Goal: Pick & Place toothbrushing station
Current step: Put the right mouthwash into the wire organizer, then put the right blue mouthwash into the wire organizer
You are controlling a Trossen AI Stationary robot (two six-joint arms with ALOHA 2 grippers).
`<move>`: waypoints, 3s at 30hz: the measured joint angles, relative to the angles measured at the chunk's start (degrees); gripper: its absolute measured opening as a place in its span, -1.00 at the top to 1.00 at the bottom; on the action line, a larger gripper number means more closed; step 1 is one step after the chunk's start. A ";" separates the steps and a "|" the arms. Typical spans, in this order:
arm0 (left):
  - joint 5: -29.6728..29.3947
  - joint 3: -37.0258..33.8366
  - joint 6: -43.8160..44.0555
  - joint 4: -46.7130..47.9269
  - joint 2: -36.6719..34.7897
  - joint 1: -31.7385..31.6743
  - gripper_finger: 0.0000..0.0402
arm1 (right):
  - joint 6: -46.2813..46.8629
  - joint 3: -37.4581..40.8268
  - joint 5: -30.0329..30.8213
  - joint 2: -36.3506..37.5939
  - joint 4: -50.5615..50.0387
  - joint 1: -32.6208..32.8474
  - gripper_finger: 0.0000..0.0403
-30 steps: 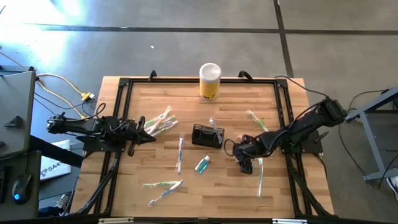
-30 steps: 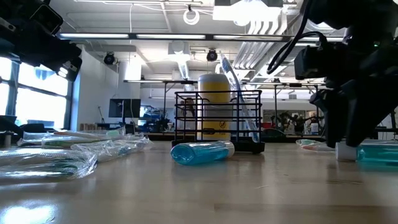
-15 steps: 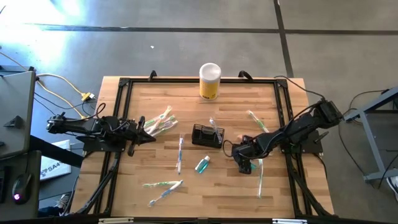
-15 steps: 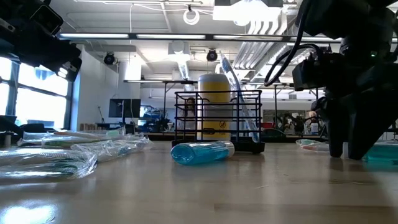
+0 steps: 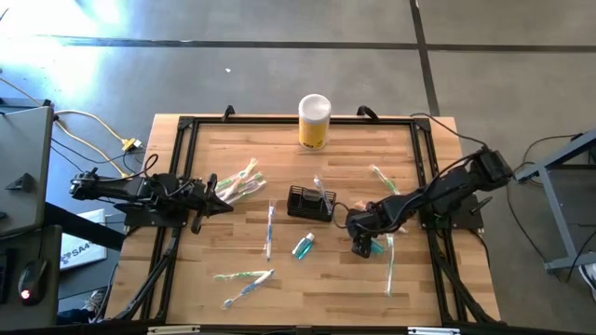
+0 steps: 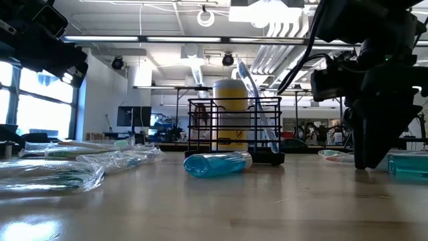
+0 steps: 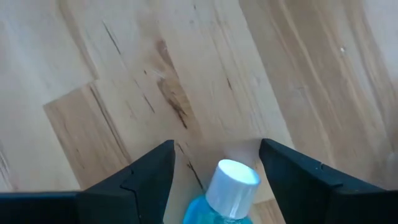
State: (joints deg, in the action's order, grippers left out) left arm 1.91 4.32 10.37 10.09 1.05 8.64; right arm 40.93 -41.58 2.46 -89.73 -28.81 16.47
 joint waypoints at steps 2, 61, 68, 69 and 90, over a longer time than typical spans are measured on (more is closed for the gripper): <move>0.00 0.00 0.00 0.00 0.00 0.00 1.00 | 0.00 -0.43 0.21 -0.02 -0.66 -0.11 -0.17; -0.07 0.00 0.00 0.00 -0.01 0.00 1.00 | 2.93 -6.02 2.79 -0.11 -21.98 -2.23 0.99; -0.07 -0.01 -0.02 0.01 0.01 -0.01 1.00 | 6.99 -16.14 3.14 -0.04 -33.35 -0.21 0.99; -0.07 0.00 -0.08 0.00 -0.01 -0.02 1.00 | 7.24 -17.15 1.91 -0.04 -33.68 0.12 0.99; -0.04 -0.02 -3.48 0.01 0.00 -0.01 1.00 | 26.73 -19.11 -24.56 0.02 -32.32 3.91 0.01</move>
State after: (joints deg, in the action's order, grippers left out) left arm 1.87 4.29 6.90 10.10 1.05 8.63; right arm 67.66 -60.69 -22.10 -89.71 -61.13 20.38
